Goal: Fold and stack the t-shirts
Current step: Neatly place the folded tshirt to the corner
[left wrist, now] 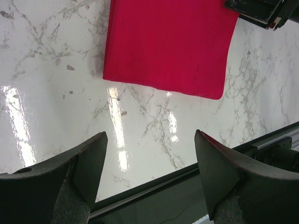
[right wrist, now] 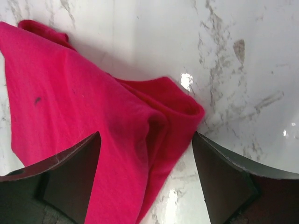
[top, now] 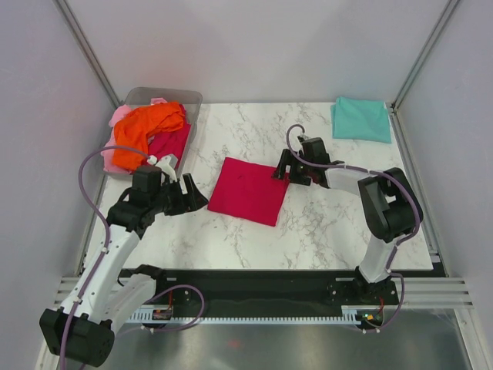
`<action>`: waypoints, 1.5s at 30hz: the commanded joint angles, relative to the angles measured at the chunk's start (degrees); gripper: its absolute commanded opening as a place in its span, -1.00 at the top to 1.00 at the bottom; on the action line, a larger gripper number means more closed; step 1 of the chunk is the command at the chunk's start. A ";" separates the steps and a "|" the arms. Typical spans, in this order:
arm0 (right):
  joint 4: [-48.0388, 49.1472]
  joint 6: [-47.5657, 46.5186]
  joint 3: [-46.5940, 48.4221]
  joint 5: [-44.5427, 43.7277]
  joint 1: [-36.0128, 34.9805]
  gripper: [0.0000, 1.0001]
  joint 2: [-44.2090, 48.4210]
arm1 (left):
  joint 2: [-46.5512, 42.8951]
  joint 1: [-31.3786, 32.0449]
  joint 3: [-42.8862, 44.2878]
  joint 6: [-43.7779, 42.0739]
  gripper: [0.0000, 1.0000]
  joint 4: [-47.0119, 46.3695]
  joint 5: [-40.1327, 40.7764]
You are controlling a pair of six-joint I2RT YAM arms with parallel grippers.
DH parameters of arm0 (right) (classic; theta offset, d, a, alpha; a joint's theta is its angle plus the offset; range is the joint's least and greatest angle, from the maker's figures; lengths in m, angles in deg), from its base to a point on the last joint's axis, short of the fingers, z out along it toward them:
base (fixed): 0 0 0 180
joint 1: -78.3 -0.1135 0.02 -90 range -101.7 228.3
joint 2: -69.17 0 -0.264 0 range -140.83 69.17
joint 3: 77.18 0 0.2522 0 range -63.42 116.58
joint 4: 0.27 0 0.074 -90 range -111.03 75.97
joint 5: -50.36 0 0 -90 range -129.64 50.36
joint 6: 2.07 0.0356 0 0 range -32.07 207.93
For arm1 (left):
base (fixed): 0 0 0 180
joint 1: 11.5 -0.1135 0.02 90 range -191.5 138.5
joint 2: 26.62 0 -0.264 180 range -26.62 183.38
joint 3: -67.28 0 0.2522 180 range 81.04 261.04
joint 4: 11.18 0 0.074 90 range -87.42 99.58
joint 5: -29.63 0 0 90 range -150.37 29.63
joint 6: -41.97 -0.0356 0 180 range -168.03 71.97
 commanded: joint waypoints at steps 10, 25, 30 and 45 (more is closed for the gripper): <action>14.81 5.09 -7.52 2.81 0.65 -0.20 -5.20 | -0.59 -0.14 -0.39 -1.99 -0.64 -2.32 -1.76; -7.13 -15.63 6.17 -14.93 3.01 1.00 3.15 | -2.87 -0.14 -0.65 -1.73 -0.64 -2.40 -0.44; -13.99 -20.47 18.21 -20.48 6.00 1.00 2.27 | -2.08 -0.05 -0.56 -1.90 -0.64 -2.49 -1.41; -14.45 -37.43 42.83 -32.70 14.52 1.00 -6.25 | -0.76 -0.05 -0.74 -1.99 -0.64 -2.58 -1.59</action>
